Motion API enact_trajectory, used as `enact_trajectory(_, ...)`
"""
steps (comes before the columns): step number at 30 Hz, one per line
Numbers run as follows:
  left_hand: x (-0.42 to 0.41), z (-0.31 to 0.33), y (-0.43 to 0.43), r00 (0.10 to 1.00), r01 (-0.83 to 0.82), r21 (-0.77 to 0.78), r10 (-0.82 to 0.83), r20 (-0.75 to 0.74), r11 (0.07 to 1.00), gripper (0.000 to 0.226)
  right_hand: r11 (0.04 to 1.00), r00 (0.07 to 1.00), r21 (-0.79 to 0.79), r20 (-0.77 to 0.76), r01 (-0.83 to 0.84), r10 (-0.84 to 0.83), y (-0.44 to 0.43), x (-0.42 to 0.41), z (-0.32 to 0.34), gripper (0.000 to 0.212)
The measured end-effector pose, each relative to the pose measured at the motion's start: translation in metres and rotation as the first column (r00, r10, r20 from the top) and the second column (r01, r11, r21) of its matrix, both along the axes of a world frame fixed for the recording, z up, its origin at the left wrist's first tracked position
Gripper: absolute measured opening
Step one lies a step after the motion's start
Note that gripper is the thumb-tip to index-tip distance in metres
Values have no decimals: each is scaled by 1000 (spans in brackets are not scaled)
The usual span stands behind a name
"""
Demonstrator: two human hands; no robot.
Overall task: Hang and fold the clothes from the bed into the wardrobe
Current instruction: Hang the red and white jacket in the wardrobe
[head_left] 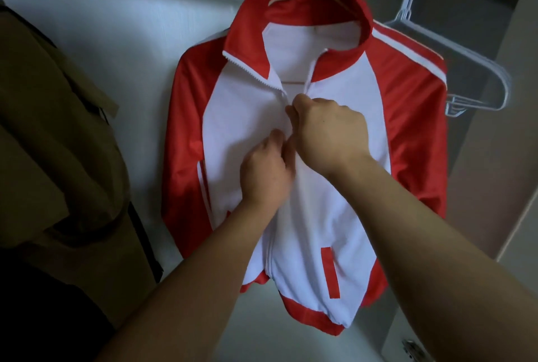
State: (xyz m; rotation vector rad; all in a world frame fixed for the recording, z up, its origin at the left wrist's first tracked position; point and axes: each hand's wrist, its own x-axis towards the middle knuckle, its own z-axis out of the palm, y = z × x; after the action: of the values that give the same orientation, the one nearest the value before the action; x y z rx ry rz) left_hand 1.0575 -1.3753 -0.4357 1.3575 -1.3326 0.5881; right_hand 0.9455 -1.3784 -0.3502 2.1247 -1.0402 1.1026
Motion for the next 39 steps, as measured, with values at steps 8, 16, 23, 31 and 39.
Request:
enact_trajectory(8, 2, 20, -8, 1000, 8, 57, -6, -22, 998, 27, 998, 1000, -57, 11, -4, 5, -11, 0, 16, 29)
enact_trajectory(16, 5, 25, -26, 993, -74, -31, 77, 86, 997, 25, 984, 997, -180, 73, 4, 9, -7, -5, 63, 29)
enact_trajectory(23, 15, 38, -22, 993, -31, -17, 32, 111, 999, 33, 985, 998, -167, 25, -45, 49, -11, -13, 77, 37)
enact_trajectory(31, 89, 139, -23, 978, -203, -364, 204, -38, 909, 18, 904, 912, -407, 310, -128, 269, -47, -62, 66, 32)
enact_trajectory(39, 120, 170, -35, 995, 88, -15, -87, 53, 996, 29, 981, 922, 49, 354, -188, 159, -85, -97, 80, 27)
